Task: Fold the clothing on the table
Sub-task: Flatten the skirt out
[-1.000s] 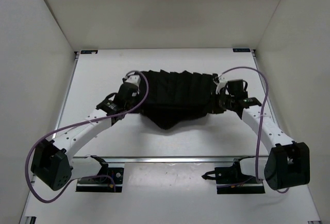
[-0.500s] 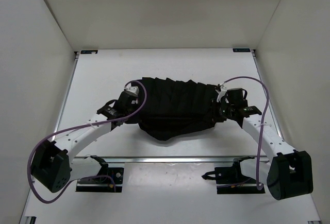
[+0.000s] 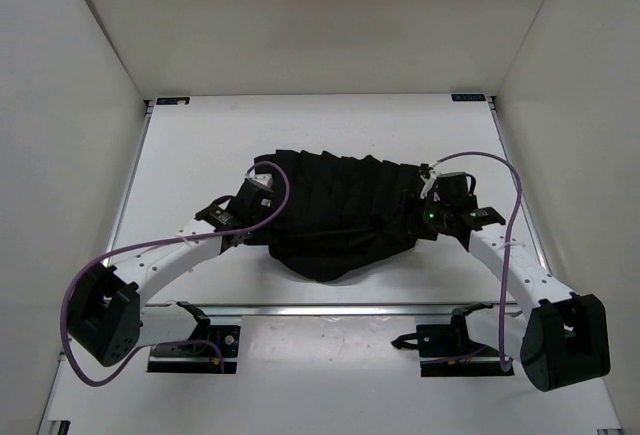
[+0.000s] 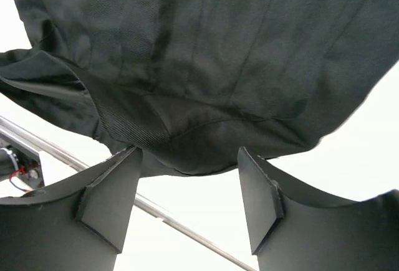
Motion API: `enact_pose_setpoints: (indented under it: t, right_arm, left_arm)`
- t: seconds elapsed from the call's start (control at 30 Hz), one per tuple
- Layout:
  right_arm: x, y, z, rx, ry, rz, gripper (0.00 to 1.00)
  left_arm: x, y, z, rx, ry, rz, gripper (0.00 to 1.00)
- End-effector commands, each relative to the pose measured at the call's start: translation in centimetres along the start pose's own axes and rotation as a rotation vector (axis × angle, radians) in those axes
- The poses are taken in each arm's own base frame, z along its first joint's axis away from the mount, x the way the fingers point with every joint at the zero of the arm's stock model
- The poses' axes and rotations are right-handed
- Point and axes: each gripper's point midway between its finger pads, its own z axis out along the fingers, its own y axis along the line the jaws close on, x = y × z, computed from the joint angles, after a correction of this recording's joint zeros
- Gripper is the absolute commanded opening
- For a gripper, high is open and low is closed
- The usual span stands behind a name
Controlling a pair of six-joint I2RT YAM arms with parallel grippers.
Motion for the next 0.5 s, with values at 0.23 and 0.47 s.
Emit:
enact_pose_setpoints:
  t: [0.23, 0.47]
  right_arm:
    - [-1.7, 5.6, 0.4, -0.047, -0.020, -0.090, 0.58]
    - [1.1, 4.3, 1.8, 0.141, 0.083, -0.165, 0.51]
  left_arm:
    - [0.3, -0.1, 0.1, 0.004, -0.012, 0.002, 0.00]
    - [-0.3, -0.4, -0.2, 0.013, -0.032, 0.012, 0.00]
